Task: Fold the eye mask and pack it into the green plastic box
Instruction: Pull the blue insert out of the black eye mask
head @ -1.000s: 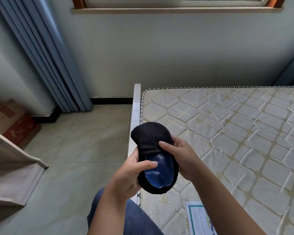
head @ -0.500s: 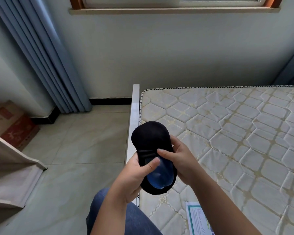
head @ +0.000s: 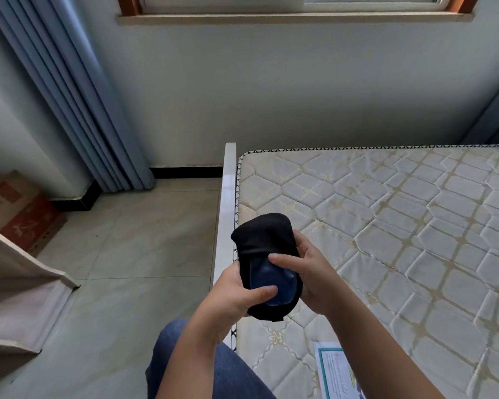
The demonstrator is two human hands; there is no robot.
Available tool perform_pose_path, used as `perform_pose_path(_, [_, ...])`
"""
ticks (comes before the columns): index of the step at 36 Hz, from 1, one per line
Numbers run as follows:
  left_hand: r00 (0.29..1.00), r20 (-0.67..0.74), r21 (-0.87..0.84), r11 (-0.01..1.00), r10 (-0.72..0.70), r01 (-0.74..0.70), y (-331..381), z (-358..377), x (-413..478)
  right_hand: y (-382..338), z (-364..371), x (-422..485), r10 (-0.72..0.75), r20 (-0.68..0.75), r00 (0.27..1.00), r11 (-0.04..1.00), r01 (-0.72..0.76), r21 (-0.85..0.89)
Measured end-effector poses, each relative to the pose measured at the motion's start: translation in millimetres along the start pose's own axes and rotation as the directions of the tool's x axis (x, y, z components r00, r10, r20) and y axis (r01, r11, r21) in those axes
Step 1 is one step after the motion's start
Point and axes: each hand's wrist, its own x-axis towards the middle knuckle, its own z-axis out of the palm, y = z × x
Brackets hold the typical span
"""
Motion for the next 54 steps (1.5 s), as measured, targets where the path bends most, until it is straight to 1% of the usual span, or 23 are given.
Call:
perform_pose_path(6, [0.998,-0.064,0.008,1.000,-0.017,0.017,0,1,-1,-2,1,-2,0.045,0.117,0.992,0.999,-0.045,0.005])
perform_pose_path(9, [0.997,-0.064,-0.010,1.000,-0.030,0.029,1,0,-2,-3,1,-2,0.058,0.139,0.989,0.998,-0.062,0.027])
perform_pose_path(12, [0.999,-0.003,-0.041,0.998,-0.040,0.040,3,-3,-4,1,0,-1,0.049,0.098,0.994,0.999,-0.050,0.006])
perform_pose_path(15, [0.995,0.089,-0.035,0.998,-0.042,0.045,3,-5,-4,6,1,0,0.019,0.023,1.000,0.998,-0.017,-0.062])
perform_pose_path(17, [0.993,0.112,-0.035,0.998,-0.045,0.050,3,-4,-4,7,2,-1,-0.003,-0.008,1.000,0.994,0.002,-0.112])
perform_pose_path(19, [0.992,0.116,-0.028,0.999,-0.043,0.047,2,-3,-3,9,2,-1,-0.007,-0.027,1.000,0.993,0.004,-0.119])
perform_pose_path(21, [0.994,0.106,-0.020,0.999,-0.037,0.040,1,-3,-4,10,1,-2,0.008,-0.032,0.999,0.995,-0.011,-0.103])
perform_pose_path(23, [0.995,0.093,-0.022,0.999,-0.030,0.032,1,-3,-4,9,1,-3,0.025,-0.005,1.000,0.995,-0.026,-0.092])
perform_pose_path(26, [0.998,0.061,-0.022,1.000,-0.011,0.012,2,-2,-4,4,1,-4,0.055,0.072,0.996,0.988,-0.044,-0.147])
perform_pose_path(28, [0.999,0.031,-0.034,0.999,-0.007,0.008,1,-1,-3,2,2,-4,0.080,0.091,0.993,0.981,-0.062,-0.186])
perform_pose_path(34, [0.996,-0.092,-0.080,0.997,-0.017,0.010,-6,6,-1,1,4,0,0.070,0.025,0.997,0.965,-0.062,-0.254])
perform_pose_path(37, [0.992,-0.126,-0.066,0.998,-0.015,0.006,-7,6,0,3,5,1,0.047,-0.008,0.999,0.964,-0.048,-0.261])
perform_pose_path(41, [0.996,-0.073,-0.022,0.999,-0.051,0.050,-3,1,-3,8,5,0,0.046,-0.025,0.999,0.975,-0.050,-0.215])
perform_pose_path(45, [0.997,0.046,0.001,0.998,-0.068,0.068,6,-6,-7,9,4,-2,0.046,0.000,0.999,0.982,-0.045,-0.181])
perform_pose_path(46, [0.997,0.047,-0.023,0.998,-0.053,0.054,8,-7,-8,9,4,-2,0.047,0.018,0.999,0.984,-0.043,-0.170])
perform_pose_path(47, [0.999,0.030,-0.085,0.996,-0.031,0.034,10,-7,-8,9,4,-3,0.050,0.040,0.998,0.986,-0.043,-0.158])
perform_pose_path(48, [1.000,0.006,-0.183,0.983,-0.009,0.009,12,-7,-8,9,4,-4,0.055,0.064,0.996,0.987,-0.044,-0.154])
perform_pose_path(50, [0.999,-0.046,-0.403,0.915,-0.001,-0.017,14,-5,-7,8,4,-5,0.078,0.111,0.991,0.984,-0.058,-0.170])
perform_pose_path(52, [0.994,-0.098,-0.548,0.837,-0.058,-0.005,16,-4,-7,8,4,-6,0.118,0.148,0.982,0.976,-0.087,-0.201])
perform_pose_path(54, [0.979,-0.153,-0.624,0.781,-0.137,0.011,15,-5,-5,7,3,-8,0.166,0.182,0.969,0.966,-0.122,-0.230])
